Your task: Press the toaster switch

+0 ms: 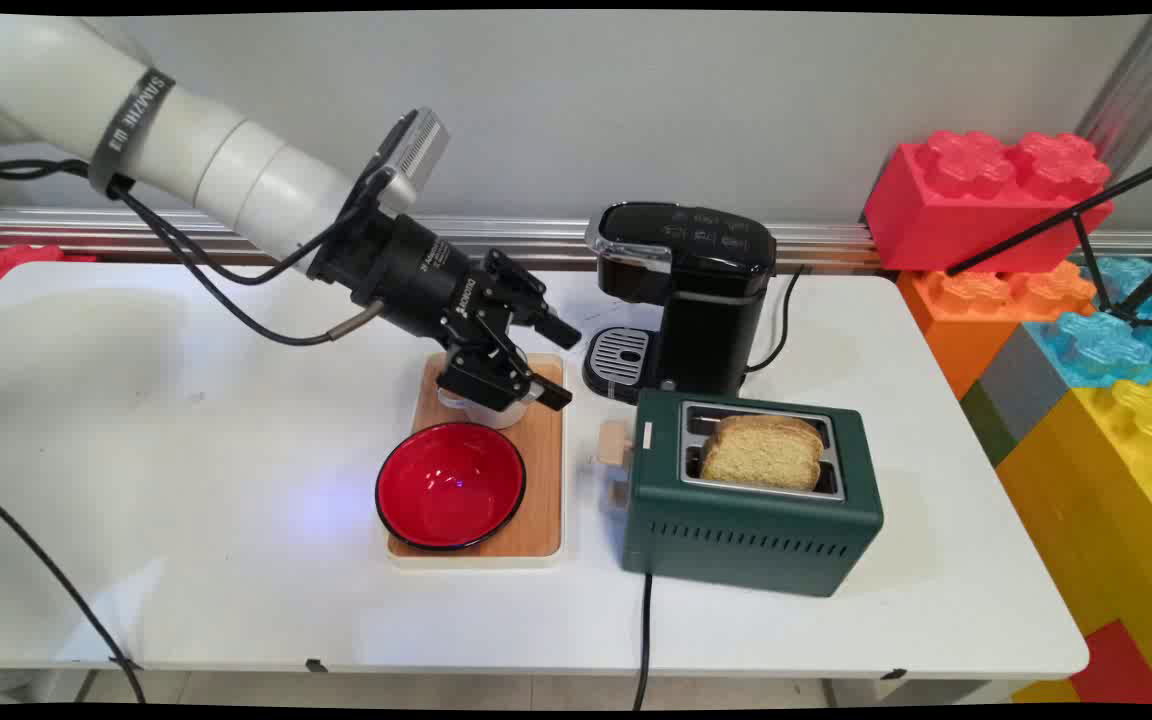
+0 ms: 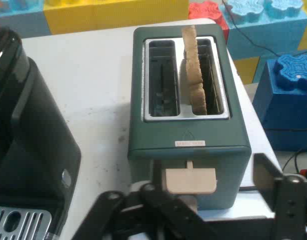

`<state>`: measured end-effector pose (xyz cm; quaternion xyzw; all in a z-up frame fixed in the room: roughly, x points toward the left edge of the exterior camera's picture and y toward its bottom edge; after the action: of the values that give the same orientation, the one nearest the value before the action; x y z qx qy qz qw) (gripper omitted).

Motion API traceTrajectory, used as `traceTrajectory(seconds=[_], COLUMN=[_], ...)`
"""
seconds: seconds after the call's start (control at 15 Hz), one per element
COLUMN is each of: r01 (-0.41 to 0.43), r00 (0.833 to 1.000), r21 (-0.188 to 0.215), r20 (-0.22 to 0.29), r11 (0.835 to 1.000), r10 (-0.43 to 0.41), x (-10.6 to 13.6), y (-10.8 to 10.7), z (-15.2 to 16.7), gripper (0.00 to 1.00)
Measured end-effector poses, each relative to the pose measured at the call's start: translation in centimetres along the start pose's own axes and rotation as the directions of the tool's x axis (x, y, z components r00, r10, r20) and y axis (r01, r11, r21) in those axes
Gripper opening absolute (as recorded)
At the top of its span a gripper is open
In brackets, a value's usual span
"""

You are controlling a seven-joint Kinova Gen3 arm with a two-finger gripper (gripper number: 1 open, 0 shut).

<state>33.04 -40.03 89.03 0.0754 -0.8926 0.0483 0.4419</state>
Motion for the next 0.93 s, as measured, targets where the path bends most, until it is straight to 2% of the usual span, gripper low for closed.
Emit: traceTrajectory(seconds=[0.93], r01=[0.026], r00=[0.999], r21=[-0.041], r20=[-0.036], r11=[0.999], r10=[-0.027], x=[-3.3], y=[-0.8], z=[2.1], gripper=[0.00])
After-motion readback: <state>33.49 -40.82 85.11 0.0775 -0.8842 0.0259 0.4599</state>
